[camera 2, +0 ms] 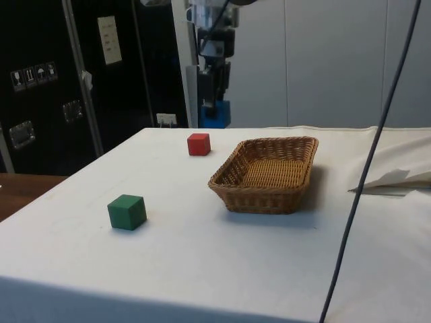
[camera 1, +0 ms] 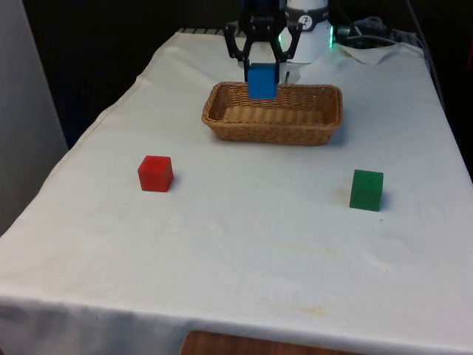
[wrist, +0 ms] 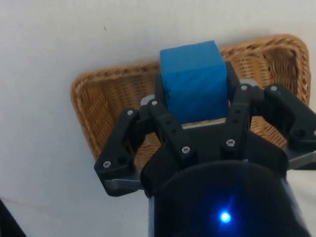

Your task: Pick up the blue cube and place it into the basket.

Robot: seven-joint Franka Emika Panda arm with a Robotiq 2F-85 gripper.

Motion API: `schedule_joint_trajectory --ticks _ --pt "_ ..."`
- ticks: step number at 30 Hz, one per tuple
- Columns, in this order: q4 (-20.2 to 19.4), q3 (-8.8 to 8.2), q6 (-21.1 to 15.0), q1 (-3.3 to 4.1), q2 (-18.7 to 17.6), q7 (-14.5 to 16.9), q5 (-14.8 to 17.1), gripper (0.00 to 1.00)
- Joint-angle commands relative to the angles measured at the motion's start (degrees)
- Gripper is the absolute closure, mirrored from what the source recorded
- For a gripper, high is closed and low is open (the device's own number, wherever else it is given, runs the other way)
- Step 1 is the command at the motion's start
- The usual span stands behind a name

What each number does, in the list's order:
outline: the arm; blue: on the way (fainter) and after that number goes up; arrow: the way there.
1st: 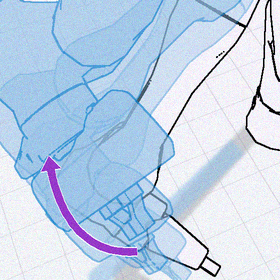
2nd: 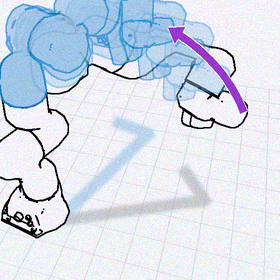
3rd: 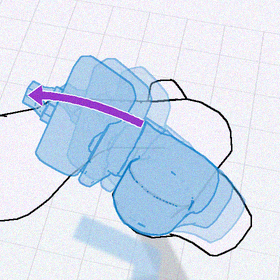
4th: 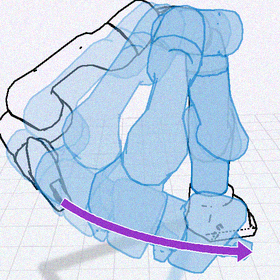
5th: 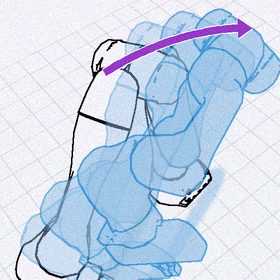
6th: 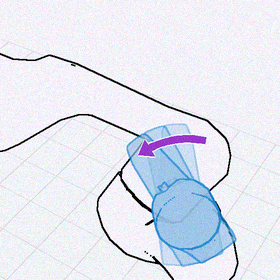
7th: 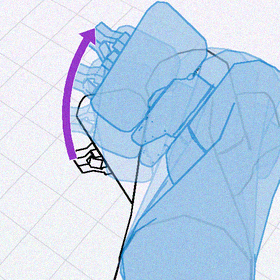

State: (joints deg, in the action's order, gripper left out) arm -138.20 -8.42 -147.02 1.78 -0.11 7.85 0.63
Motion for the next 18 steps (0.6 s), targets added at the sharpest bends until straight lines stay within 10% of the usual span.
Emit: schedule_joint_trajectory --ticks 1,18 --pt "-1.32 -0.11 -0.8 -0.06 1.03 0.11 -0.11 1.0" --pt "-12.38 -0.92 -5.04 -0.23 7.68 1.09 -0.34 1.0"
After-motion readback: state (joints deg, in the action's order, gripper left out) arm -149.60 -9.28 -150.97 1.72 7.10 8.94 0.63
